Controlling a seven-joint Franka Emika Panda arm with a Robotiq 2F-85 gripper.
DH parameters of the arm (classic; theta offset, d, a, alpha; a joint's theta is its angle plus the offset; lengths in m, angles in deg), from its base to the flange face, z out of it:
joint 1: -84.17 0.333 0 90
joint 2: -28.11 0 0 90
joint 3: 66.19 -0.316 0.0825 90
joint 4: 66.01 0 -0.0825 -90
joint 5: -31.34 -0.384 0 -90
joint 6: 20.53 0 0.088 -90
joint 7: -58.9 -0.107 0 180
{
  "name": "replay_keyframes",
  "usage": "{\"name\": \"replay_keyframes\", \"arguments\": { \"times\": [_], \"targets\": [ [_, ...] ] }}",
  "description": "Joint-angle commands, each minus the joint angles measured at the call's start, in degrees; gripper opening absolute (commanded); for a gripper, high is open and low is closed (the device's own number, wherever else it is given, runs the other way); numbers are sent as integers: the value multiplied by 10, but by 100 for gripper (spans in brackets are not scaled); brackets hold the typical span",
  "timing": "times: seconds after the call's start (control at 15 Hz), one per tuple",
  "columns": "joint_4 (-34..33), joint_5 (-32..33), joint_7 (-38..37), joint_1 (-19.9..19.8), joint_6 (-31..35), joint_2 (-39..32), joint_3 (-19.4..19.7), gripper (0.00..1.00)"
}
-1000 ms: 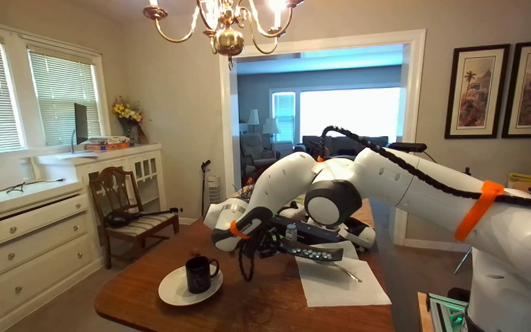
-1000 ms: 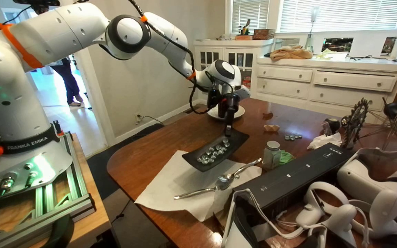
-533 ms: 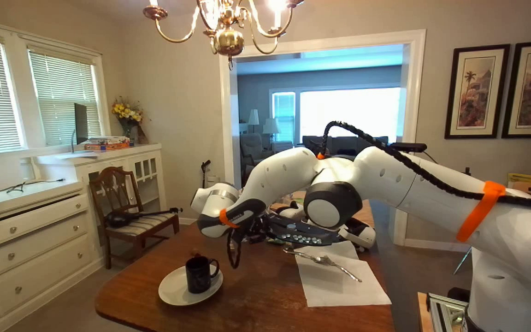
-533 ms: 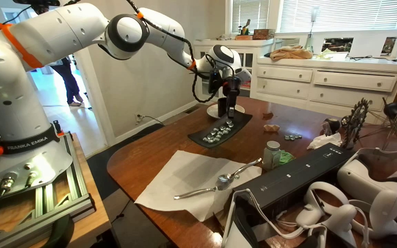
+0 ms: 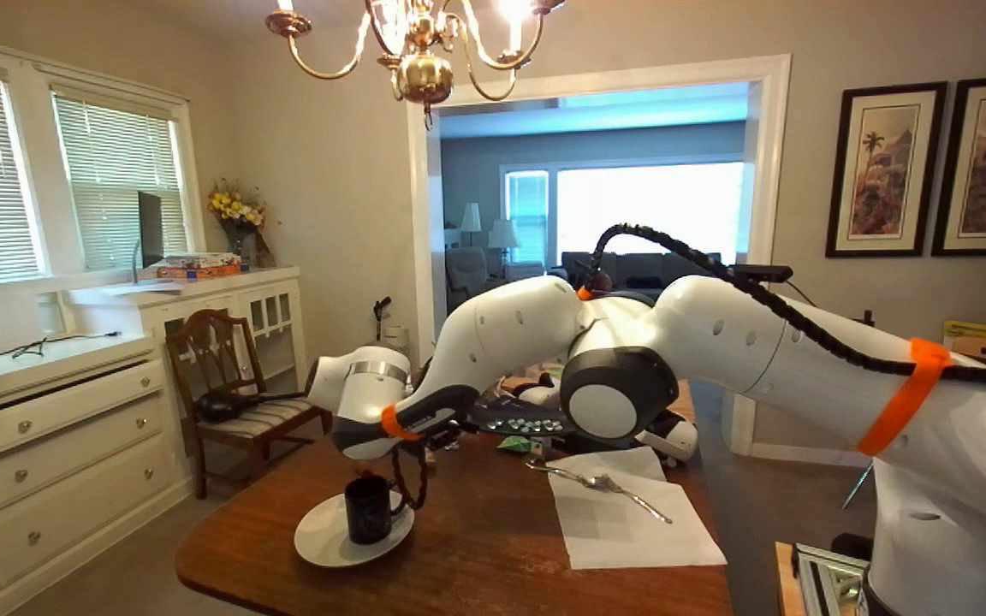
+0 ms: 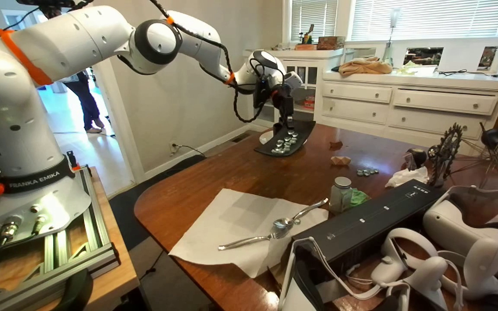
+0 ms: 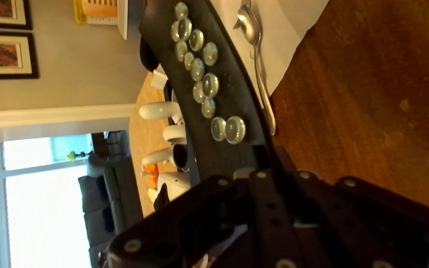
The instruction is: Move the black plate backwards
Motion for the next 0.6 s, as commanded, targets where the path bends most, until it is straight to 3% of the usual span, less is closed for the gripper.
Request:
{"name": "replay_keyframes", "arguments": {
  "times": [0.0, 0.53],
  "targets": [
    [27, 38, 7, 28, 37, 0, 7, 2],
    [89, 24, -46, 31, 119, 9, -1, 2]
  ]
}}
